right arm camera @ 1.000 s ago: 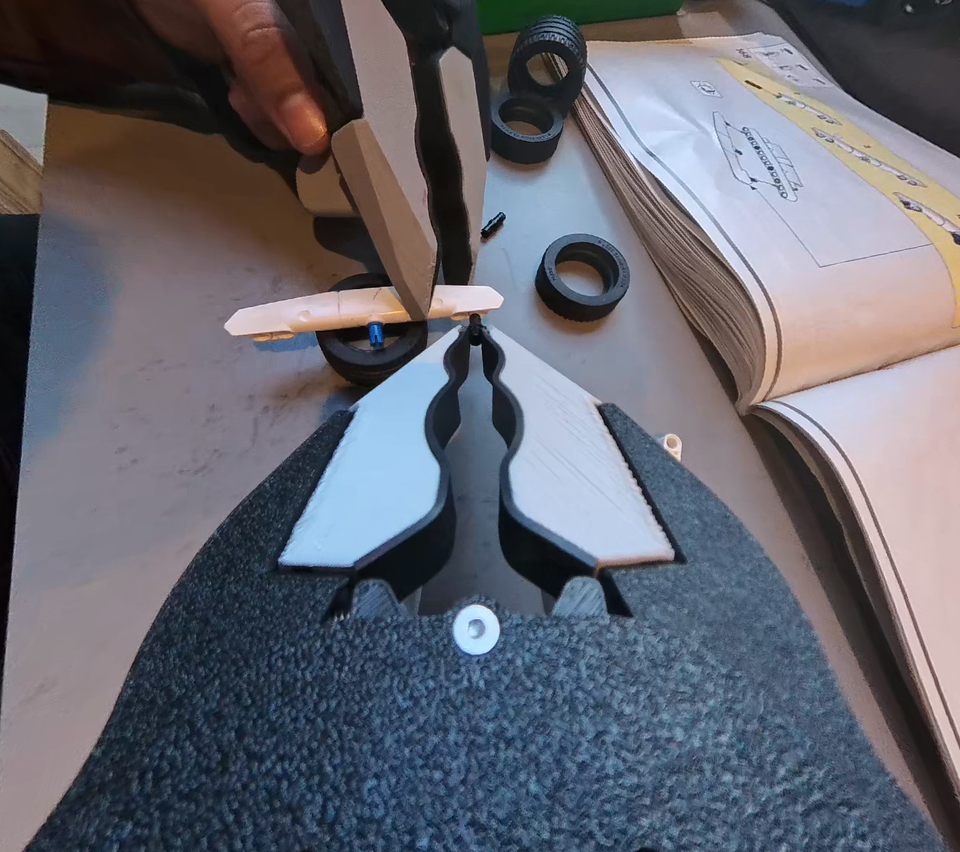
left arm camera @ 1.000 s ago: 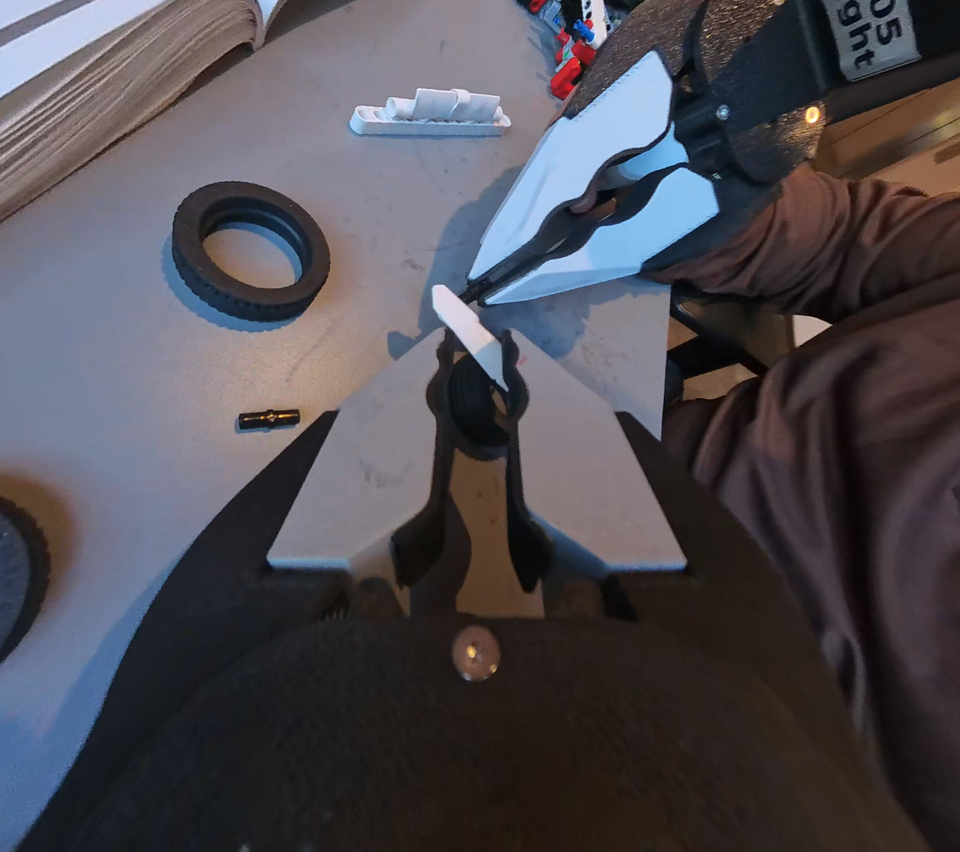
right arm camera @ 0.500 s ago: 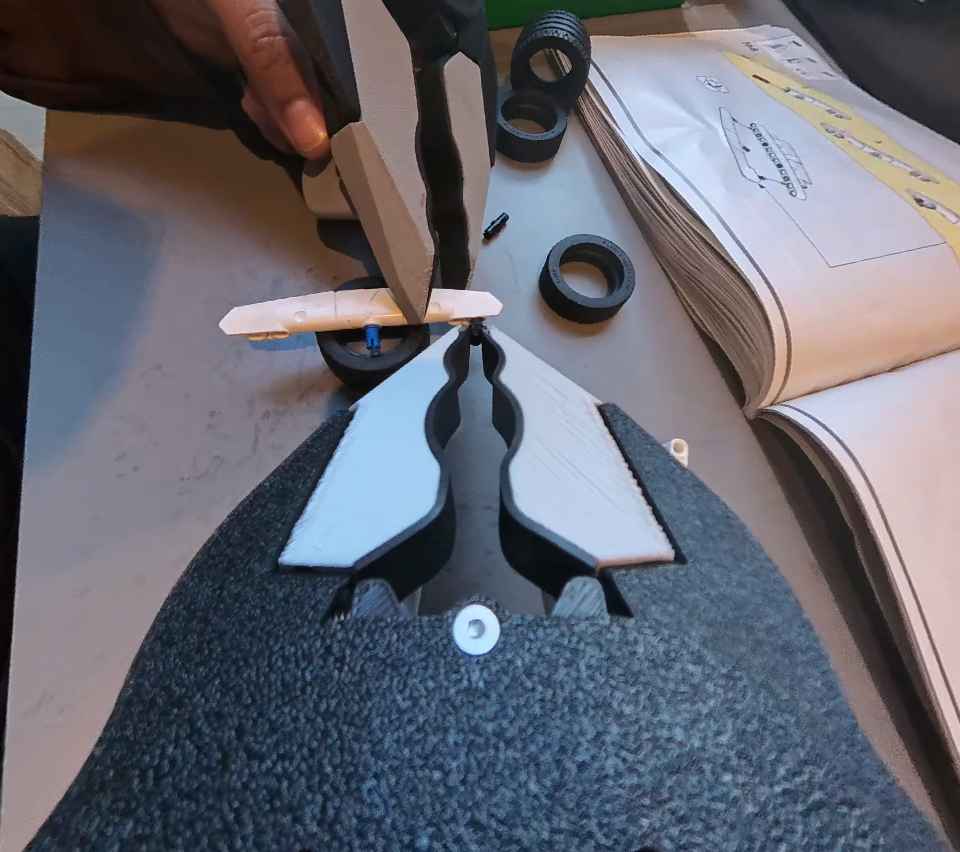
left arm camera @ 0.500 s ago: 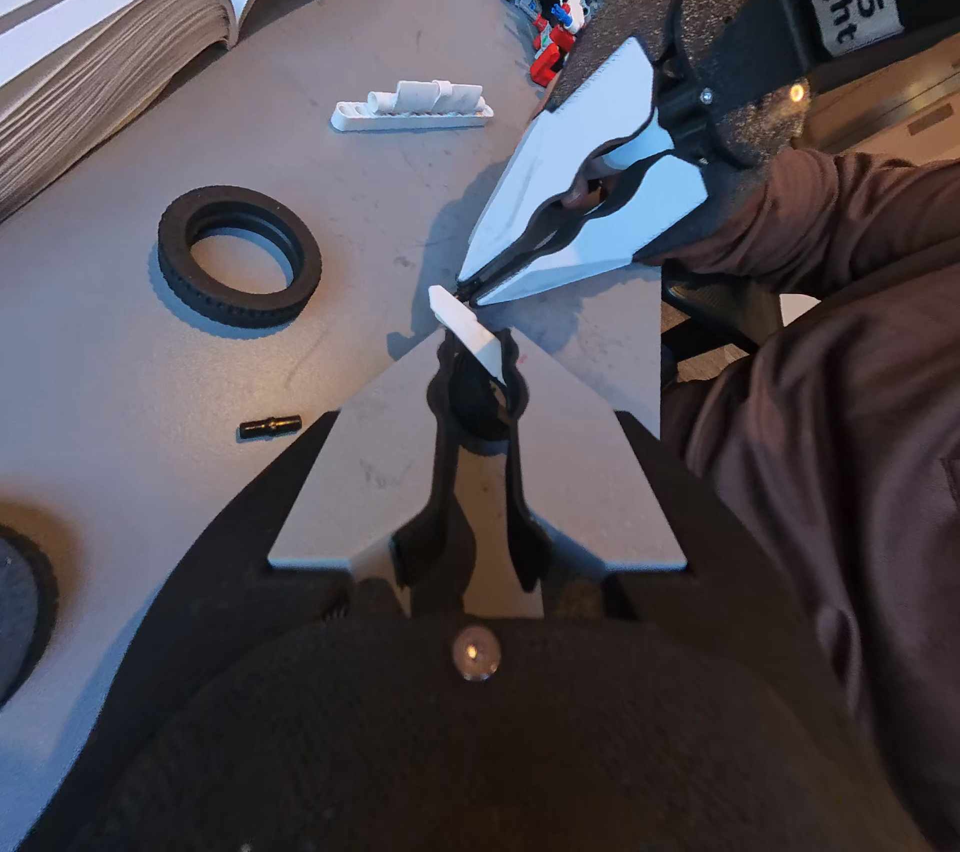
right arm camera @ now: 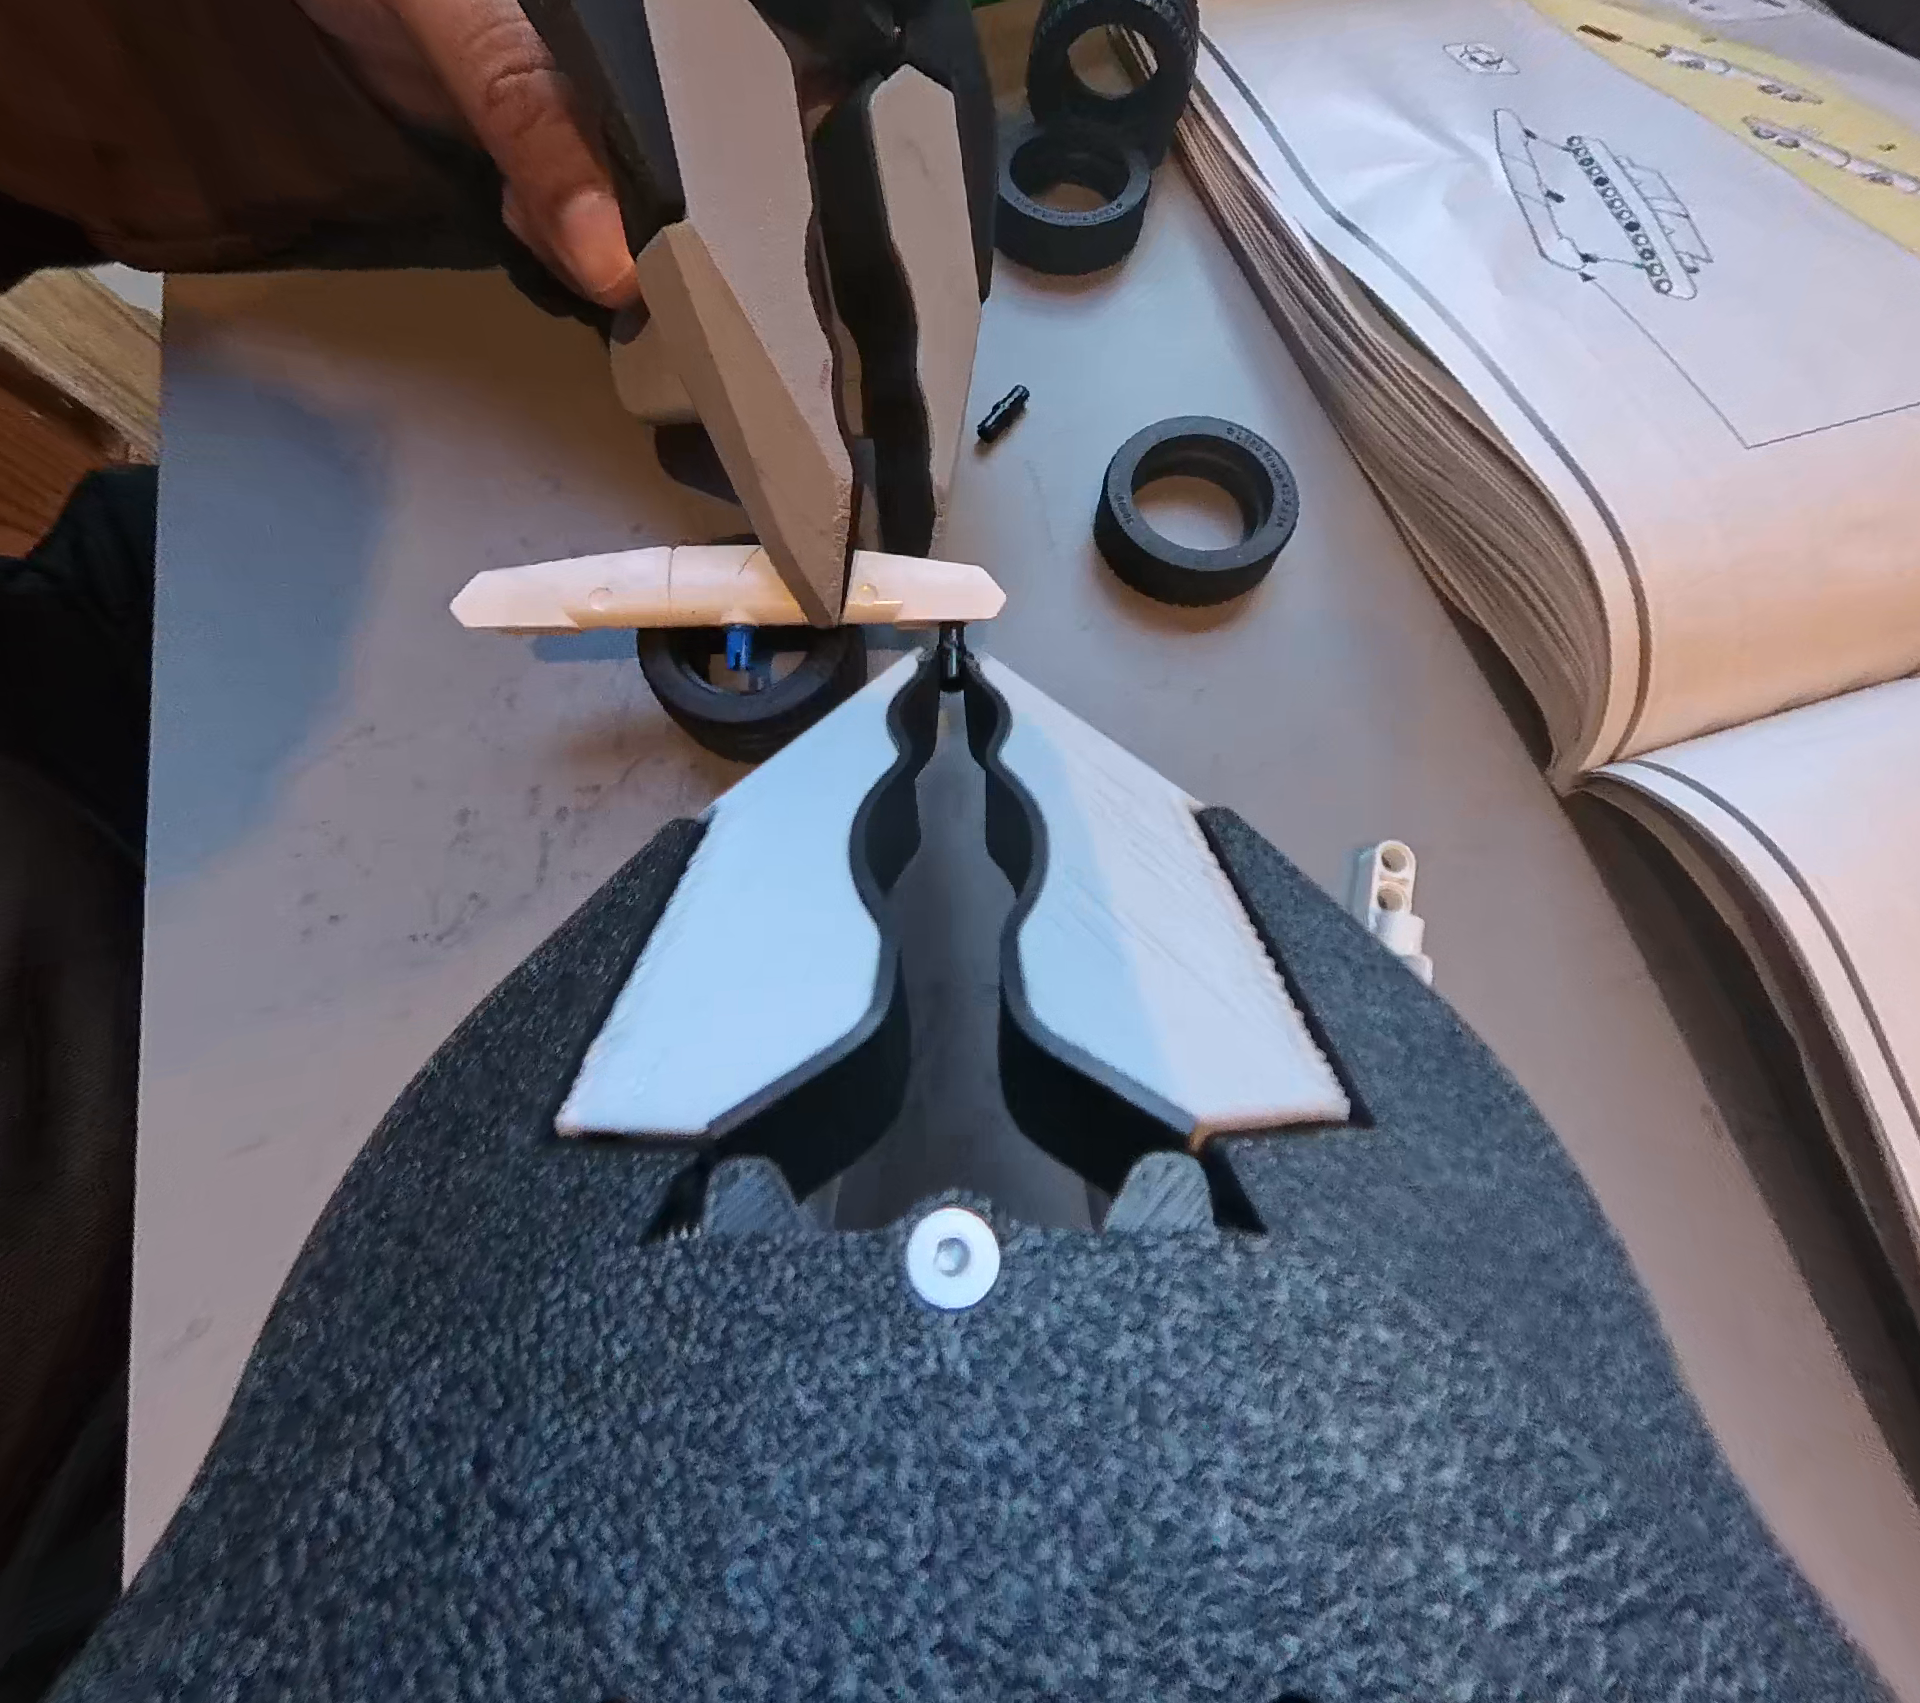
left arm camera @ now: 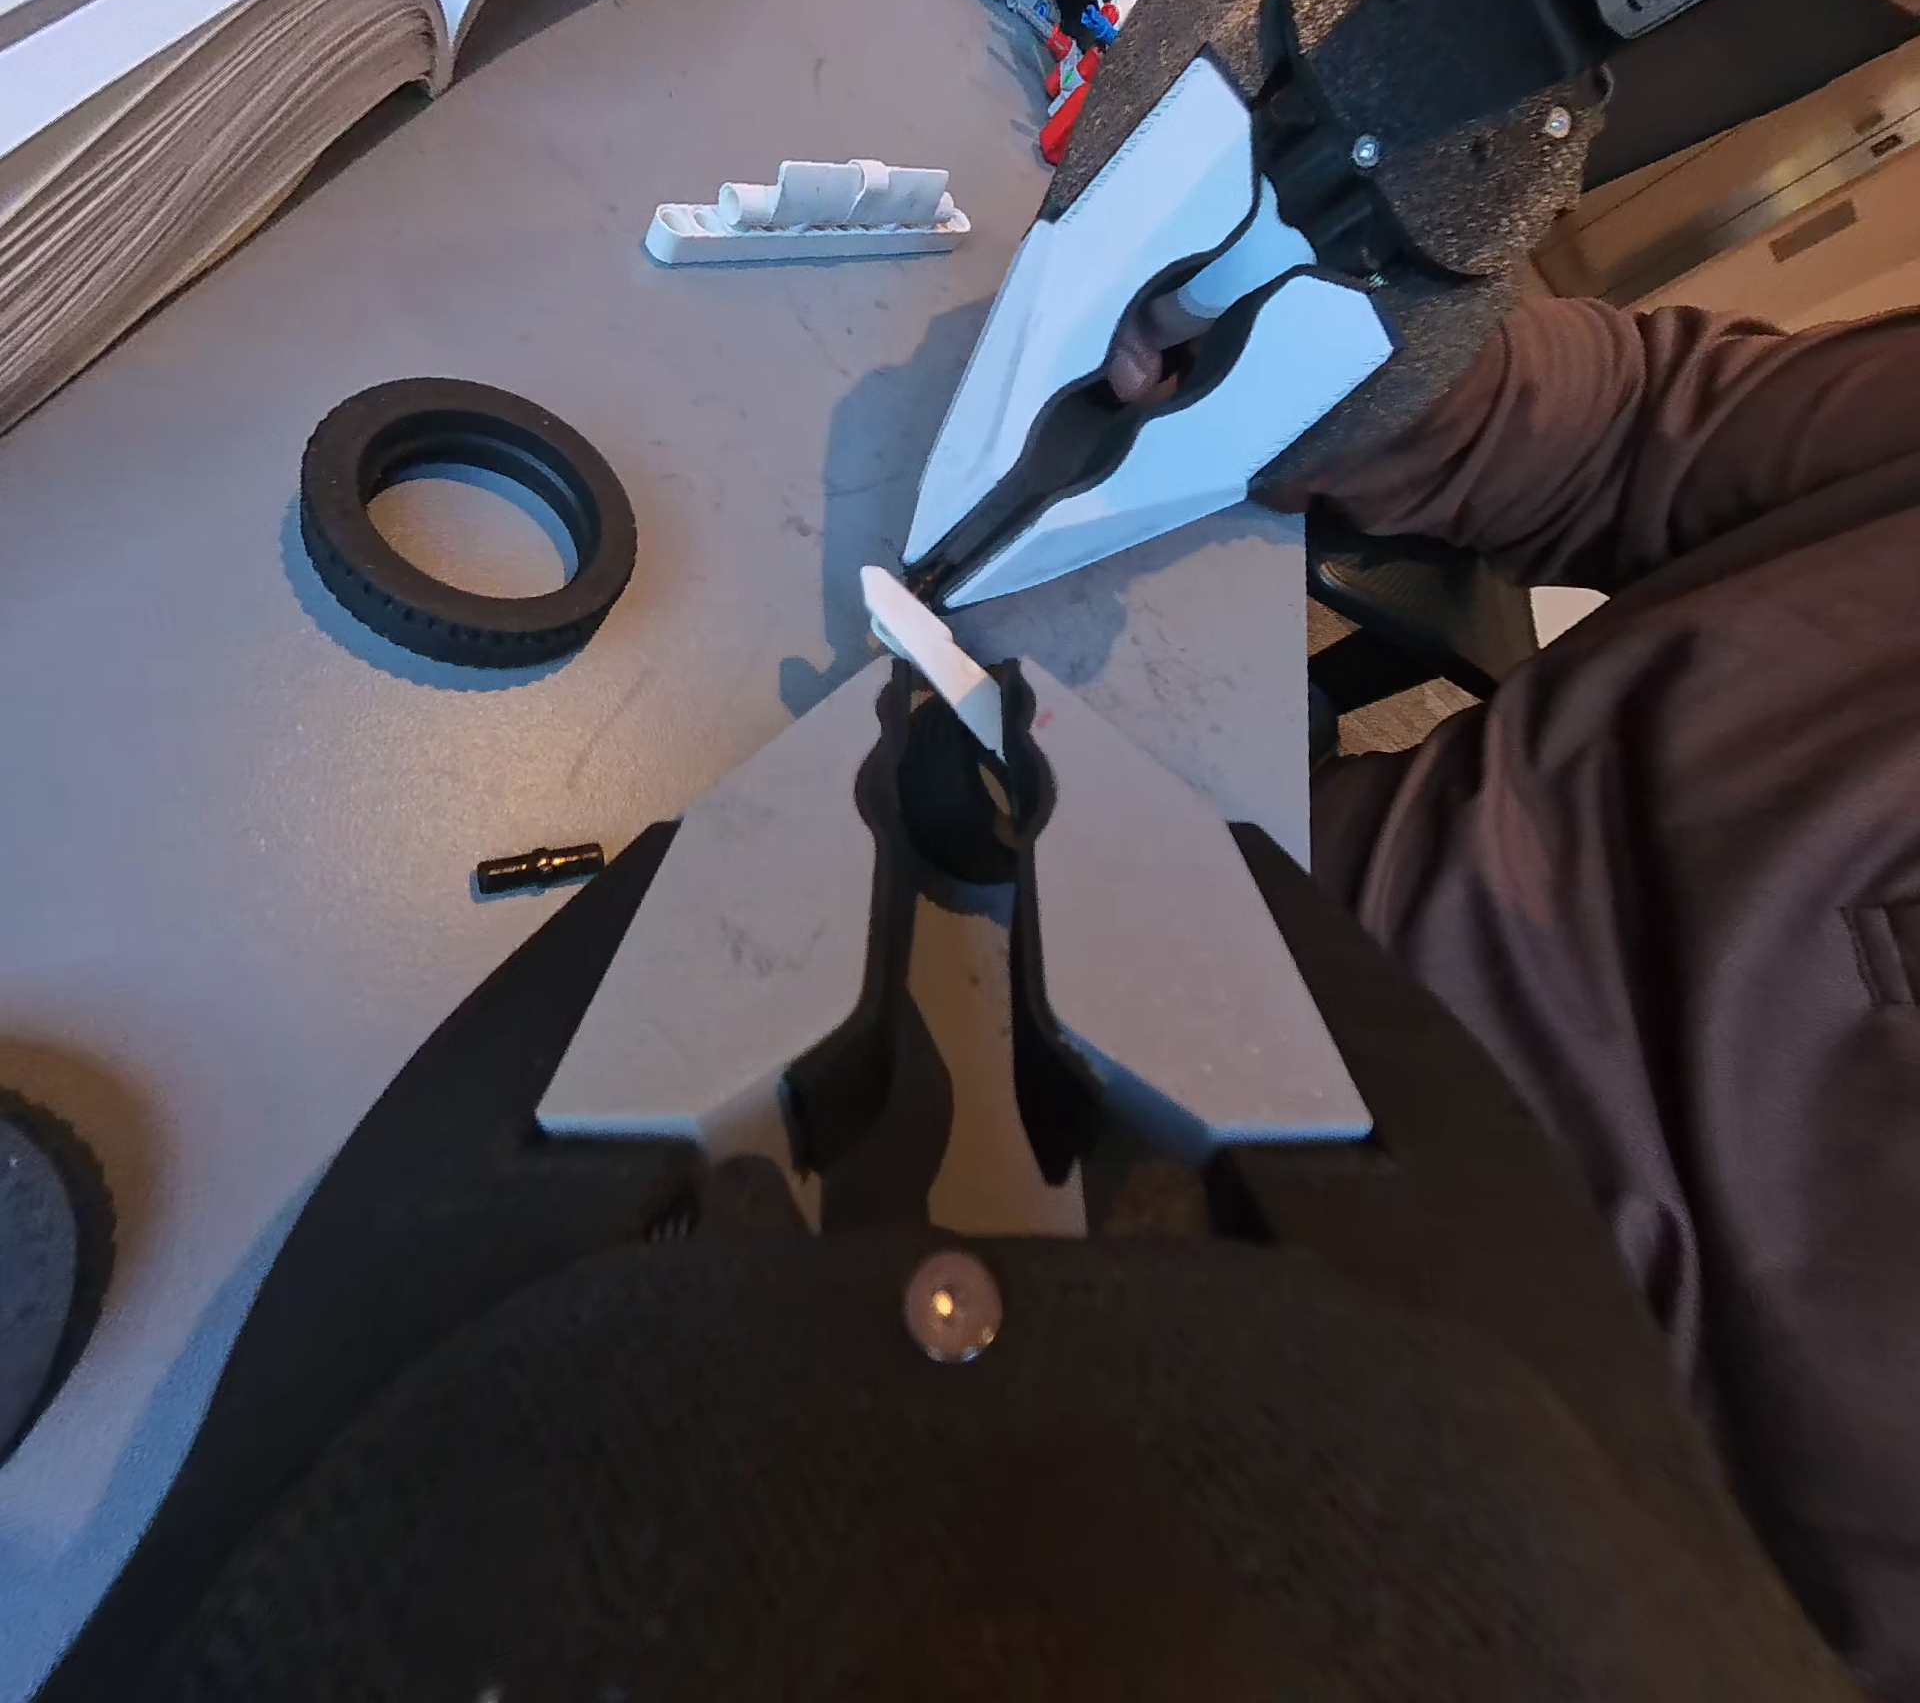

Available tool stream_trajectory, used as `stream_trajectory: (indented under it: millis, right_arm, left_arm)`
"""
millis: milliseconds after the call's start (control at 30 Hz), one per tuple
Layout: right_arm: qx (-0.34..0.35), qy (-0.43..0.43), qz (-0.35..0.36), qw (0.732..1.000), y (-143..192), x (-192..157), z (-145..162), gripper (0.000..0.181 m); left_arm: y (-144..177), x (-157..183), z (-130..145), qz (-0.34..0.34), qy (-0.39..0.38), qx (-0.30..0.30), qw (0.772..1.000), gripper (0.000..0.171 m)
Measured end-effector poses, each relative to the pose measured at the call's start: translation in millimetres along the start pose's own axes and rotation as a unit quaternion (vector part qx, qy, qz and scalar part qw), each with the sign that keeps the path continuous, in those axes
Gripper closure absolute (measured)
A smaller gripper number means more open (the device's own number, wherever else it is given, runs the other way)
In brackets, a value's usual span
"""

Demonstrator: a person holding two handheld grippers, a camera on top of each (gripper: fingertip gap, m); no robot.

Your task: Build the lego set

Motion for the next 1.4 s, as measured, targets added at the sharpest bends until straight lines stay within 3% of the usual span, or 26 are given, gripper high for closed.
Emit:
stream_trajectory:
  millis: [200, 300, 533, 600, 733, 867, 1000, 1067, 1300, 1333, 1400]
  right_arm:
    - [0.019, -0.010, 0.005, 1.000, 8, 3, 0, 0.177]
    - [0.029, -0.019, 0.008, 0.999, 14, 4, 0, 0.177]
    - [0.066, -0.031, -0.004, 0.997, 21, 1, -7, 0.177]
    - [0.080, -0.036, -0.014, 0.996, 23, -1, -11, 0.177]
    - [0.098, -0.056, -0.038, 0.993, 24, -6, -17, 0.177]
    - [0.111, -0.077, -0.056, 0.989, 28, -9, -19, 0.177]
    - [0.120, -0.099, -0.077, 0.985, 30, -11, -20, 0.177]
    - [0.124, -0.112, -0.084, 0.982, 30, -11, -20, 0.177]
    - [0.160, -0.200, -0.144, 0.956, 34, -10, -22, 0.177]
    - [0.159, -0.200, -0.141, 0.956, 33, -9, -21, 0.177]
    - [0.135, -0.147, -0.101, 0.975, 33, -7, -17, 0.177]
  left_arm:
    - [0, 1, 0, -0.007, -0.002, 0.007, 1.000, 0.156]
    - [2, 0, -1, -0.013, -0.002, 0.010, 1.000, 0.146]
    - [17, 8, -10, -0.054, -0.056, 0.051, 0.996, 0.143]
    - [21, 17, -18, -0.075, -0.115, 0.070, 0.988, 0.147]
    - [12, 34, -17, -0.112, -0.255, 0.030, 0.960, 0.157]
    - [3, 41, -16, -0.128, -0.337, 0.012, 0.933, 0.160]
    - [0, 42, -15, -0.164, -0.422, 0.004, 0.892, 0.169]
    - [-1, 42, -14, -0.180, -0.455, 0.006, 0.872, 0.169]
    - [1, 47, -15, -0.191, -0.514, 0.029, 0.836, 0.170]
    - [0, 46, -15, -0.192, -0.510, 0.022, 0.838, 0.170]
    - [-2, 40, -16, -0.178, -0.467, 0.007, 0.866, 0.170]
Point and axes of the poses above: each gripper's, where its closed fingertips meet, y back along the fingers, z out of its underside, x = y × z across the jaws, the point moved 3 cm from there along y, back along the fingers, and after that the axes turned 11 degrees about y, right-handed, at the moved point
